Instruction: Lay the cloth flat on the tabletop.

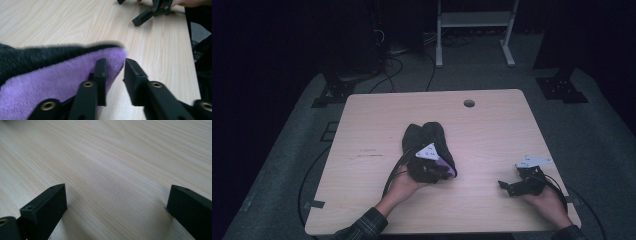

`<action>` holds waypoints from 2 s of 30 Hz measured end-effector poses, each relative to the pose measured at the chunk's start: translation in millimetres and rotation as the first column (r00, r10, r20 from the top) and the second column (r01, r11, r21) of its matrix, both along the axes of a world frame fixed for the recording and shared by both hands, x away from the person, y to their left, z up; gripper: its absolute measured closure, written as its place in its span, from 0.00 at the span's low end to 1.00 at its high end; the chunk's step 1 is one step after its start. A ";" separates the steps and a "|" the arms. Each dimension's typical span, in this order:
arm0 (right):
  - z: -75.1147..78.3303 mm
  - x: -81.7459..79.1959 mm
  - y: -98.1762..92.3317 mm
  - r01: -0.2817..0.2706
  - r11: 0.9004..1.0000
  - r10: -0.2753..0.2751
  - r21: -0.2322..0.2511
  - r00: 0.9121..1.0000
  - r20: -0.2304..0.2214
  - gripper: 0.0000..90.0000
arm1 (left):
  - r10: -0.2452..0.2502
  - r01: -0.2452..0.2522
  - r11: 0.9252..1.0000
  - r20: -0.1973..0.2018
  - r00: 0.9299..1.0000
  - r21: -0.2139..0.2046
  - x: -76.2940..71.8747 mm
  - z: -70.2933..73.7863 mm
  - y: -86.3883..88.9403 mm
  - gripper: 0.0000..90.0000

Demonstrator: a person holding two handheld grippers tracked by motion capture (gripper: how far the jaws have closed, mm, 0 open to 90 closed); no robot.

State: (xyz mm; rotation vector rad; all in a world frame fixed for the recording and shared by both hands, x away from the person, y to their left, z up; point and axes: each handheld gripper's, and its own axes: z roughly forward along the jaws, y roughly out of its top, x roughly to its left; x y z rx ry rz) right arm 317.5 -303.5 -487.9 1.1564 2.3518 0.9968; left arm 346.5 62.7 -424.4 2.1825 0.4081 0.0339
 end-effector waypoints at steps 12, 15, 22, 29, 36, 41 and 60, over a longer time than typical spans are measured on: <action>-0.1 0.1 0.0 -0.001 1.000 0.001 0.000 1.000 0.001 0.02 | 0.176 -0.177 0.984 0.083 0.981 0.000 32.8 2.7 40.6 0.54; -0.1 0.1 0.0 -0.001 1.000 0.001 0.000 1.000 0.001 0.02 | 0.201 -0.203 0.979 0.080 0.976 0.014 42.7 -4.6 44.0 0.52; 0.0 0.0 0.0 0.000 1.000 0.000 0.000 1.000 0.000 0.02 | 0.204 -0.210 0.973 0.068 0.977 0.098 59.2 -20.7 31.5 0.50; 0.0 -0.1 -0.2 -0.005 1.000 0.005 0.001 1.000 0.000 0.02 | 0.209 -0.218 0.960 0.069 0.975 0.173 61.4 -30.5 25.1 0.69; 0.0 -0.2 -0.2 -0.005 1.000 0.005 0.001 1.000 0.000 0.02 | 0.205 -0.207 0.967 0.028 0.978 0.147 58.2 -22.1 33.8 0.95; 0.0 -0.1 -0.2 -0.005 1.000 0.005 0.001 1.000 0.000 0.02 | 0.213 -0.220 0.968 0.068 0.975 0.120 49.2 -6.6 45.9 0.96; 7.9 0.0 0.1 0.014 1.000 -0.014 0.009 1.000 -0.006 0.16 | 0.497 -0.506 0.860 0.117 0.860 0.072 16.6 10.7 173.5 0.96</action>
